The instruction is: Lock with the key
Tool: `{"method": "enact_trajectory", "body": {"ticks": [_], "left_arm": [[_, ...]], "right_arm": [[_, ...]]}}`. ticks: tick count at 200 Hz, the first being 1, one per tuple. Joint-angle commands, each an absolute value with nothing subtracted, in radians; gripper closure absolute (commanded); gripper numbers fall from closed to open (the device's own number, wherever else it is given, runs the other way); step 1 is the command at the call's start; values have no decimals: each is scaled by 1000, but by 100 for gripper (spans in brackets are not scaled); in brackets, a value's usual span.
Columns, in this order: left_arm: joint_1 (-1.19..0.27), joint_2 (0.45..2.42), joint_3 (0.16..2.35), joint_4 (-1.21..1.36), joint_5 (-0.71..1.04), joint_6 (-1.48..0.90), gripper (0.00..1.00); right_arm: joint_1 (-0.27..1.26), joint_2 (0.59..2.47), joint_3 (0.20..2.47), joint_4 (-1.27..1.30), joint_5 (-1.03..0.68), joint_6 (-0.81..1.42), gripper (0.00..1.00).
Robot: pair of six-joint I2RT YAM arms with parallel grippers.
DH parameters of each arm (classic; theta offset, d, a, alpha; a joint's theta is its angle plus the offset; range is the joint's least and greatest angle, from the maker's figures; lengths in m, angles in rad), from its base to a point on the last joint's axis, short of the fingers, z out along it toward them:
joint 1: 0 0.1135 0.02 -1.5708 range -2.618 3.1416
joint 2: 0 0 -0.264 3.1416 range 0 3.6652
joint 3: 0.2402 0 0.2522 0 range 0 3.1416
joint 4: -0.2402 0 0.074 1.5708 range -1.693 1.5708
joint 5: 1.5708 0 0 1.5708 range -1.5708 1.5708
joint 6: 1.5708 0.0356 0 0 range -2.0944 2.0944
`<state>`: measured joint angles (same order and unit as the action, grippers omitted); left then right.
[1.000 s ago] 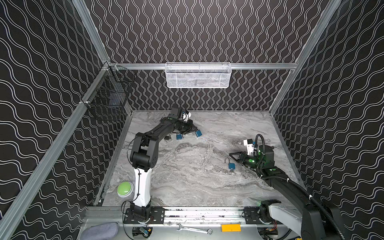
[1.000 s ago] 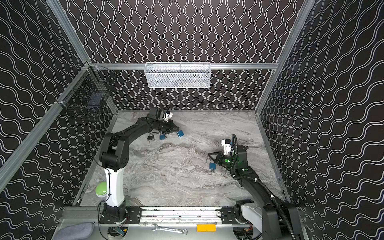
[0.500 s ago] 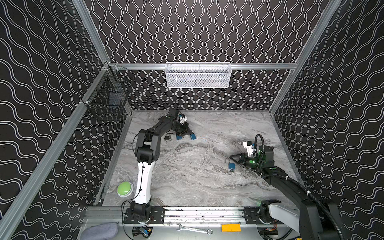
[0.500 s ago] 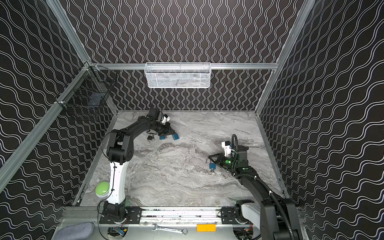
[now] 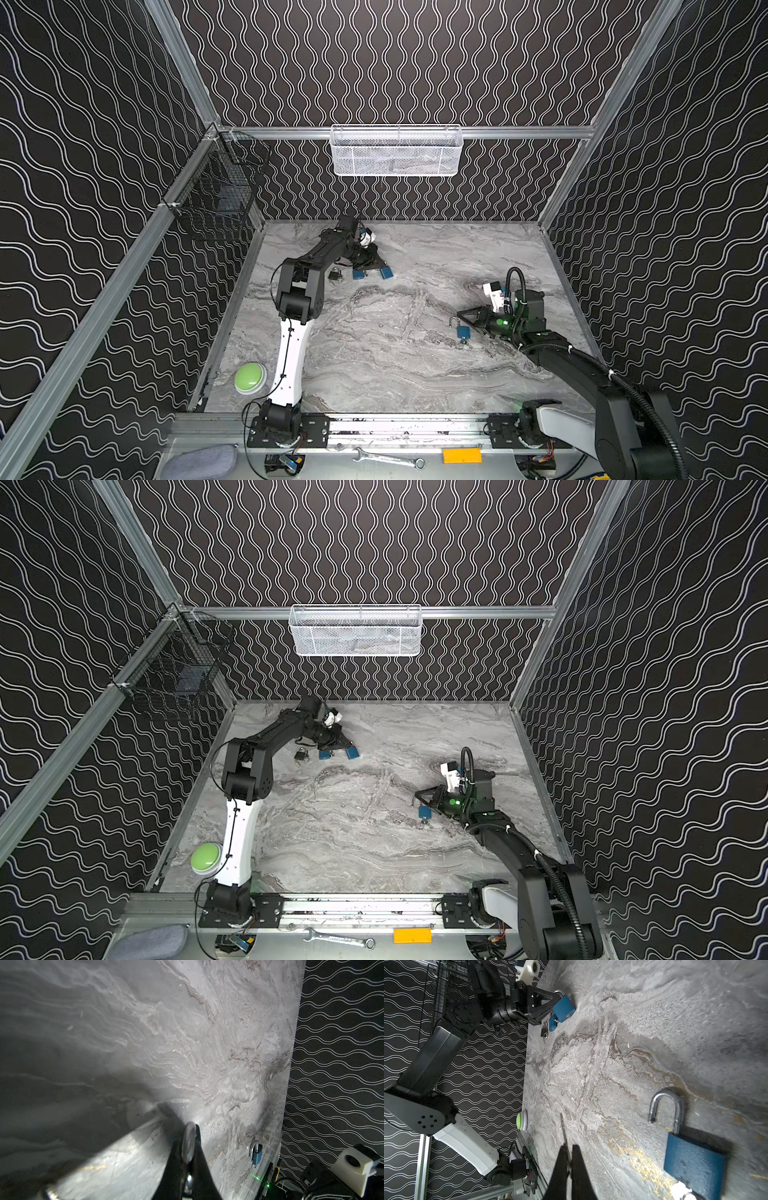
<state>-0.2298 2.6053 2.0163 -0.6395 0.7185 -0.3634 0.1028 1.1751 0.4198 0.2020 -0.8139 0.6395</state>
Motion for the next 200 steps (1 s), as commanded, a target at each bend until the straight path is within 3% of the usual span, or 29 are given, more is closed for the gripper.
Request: {"method": "enact_trajectory", "body": {"ticks": [1, 31, 200], "left_arm": [[-227, 2622, 2046, -658, 704, -337, 100], [-227, 2641, 2083, -678, 692, -334, 91], [-233, 2704, 2200, -676, 654, -407, 63]], "right_arm": [[103, 1179, 420, 236, -831, 638, 100], [103, 1187, 417, 248, -836, 640, 100], [103, 1235, 417, 292, -846, 655, 100]]}}
